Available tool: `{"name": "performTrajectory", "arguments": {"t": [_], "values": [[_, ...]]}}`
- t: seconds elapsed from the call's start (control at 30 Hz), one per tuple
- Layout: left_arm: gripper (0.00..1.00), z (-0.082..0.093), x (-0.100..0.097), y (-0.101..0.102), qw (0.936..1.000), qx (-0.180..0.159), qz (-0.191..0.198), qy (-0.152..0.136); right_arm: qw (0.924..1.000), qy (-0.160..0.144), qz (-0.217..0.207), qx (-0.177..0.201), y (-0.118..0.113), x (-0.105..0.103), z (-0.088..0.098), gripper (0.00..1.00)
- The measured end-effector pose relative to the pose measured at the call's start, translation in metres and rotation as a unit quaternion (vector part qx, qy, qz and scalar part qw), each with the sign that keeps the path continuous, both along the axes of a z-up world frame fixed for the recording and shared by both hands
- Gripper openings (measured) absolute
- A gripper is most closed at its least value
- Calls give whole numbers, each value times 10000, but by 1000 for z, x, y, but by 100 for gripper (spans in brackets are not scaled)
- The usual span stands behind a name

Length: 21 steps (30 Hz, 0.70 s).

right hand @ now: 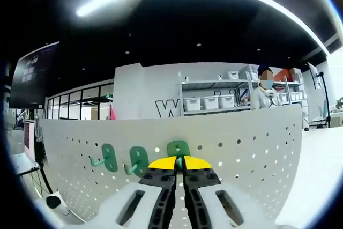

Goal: Insert the hook assembly into the mounting plate slot until the hook locks in place.

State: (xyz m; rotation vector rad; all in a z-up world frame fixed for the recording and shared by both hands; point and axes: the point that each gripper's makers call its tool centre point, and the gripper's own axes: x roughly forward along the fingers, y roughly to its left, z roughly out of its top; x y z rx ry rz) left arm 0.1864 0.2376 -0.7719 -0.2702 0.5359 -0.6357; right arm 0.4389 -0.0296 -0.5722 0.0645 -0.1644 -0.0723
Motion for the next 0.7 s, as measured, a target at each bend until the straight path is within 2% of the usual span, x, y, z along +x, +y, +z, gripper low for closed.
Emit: {"name": "performTrajectory", "arguments": {"t": [0.3, 0.7], "values": [[94, -1, -1, 0, 10000, 23, -22, 18, 9996, 12, -34, 271, -1, 6, -7, 1], [94, 0, -1, 0, 10000, 12, -18, 13, 9999, 150, 0, -61, -1, 5, -8, 1]]}}
